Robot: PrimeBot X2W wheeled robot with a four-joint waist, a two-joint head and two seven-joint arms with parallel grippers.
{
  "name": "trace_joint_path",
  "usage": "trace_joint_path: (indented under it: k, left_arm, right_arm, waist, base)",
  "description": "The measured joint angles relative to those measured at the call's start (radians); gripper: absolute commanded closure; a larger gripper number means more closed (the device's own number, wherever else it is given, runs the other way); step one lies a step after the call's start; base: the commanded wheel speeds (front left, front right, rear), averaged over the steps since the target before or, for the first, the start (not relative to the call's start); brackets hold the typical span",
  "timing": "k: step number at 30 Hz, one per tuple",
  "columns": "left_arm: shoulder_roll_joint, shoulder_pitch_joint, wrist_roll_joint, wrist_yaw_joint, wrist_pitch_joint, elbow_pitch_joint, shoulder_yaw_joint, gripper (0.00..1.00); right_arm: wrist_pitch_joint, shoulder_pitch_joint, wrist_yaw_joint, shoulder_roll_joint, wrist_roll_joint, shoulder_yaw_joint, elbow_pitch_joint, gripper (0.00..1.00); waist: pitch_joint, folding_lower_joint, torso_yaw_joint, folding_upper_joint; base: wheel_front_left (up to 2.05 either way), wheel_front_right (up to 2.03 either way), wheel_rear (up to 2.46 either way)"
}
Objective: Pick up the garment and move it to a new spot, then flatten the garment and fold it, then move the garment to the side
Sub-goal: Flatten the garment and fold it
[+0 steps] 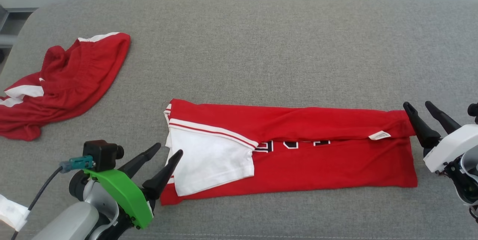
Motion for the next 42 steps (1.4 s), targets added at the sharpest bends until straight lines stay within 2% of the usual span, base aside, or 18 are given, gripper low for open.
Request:
trace_joint_path:
  k: [5, 10, 15, 24, 42]
  left_arm:
    - [0.004, 0.000, 0.009, 0.025, -0.036, -0.013, 0.022, 0.00]
    - [-0.003, 0.000, 0.020, 0.056, -0.085, -0.039, 0.048, 0.00]
    - [-0.025, 0.000, 0.048, 0.076, -0.130, -0.062, 0.059, 0.00]
    - [-0.056, 0.007, 0.059, 0.098, -0.134, -0.087, 0.042, 0.00]
    - [-0.056, 0.032, 0.060, 0.126, -0.147, -0.102, 0.043, 0.00]
  right_arm:
    - [0.000, 0.000, 0.000, 0.004, 0.004, -0.043, -0.006, 0.00]
    - [-0.001, 0.013, -0.003, 0.047, 0.048, -0.081, 0.026, 0.00]
    - [-0.001, 0.051, -0.021, 0.093, 0.074, -0.083, 0.057, 0.00]
    - [0.002, 0.072, -0.062, 0.131, 0.117, -0.084, 0.112, 0.00]
    - [0.020, 0.088, -0.057, 0.193, 0.191, -0.113, 0.167, 0.00]
  waist:
    - [-0.007, 0.0000, -0.006, 0.0000]
    - [-0.012, 0.0001, -0.012, 0.0000]
    - [-0.017, 0.0001, -0.017, 0.0000]
    - [-0.014, 0.0000, -0.011, 0.0000]
    - [-0.005, 0.0001, 0.006, 0.0000]
  base:
    - [0.00, 0.00, 0.00]
    - [0.00, 0.00, 0.00]
    - [0.00, 0.00, 0.00]
    - [0.00, 0.00, 0.00]
    - [0.00, 0.00, 0.00]
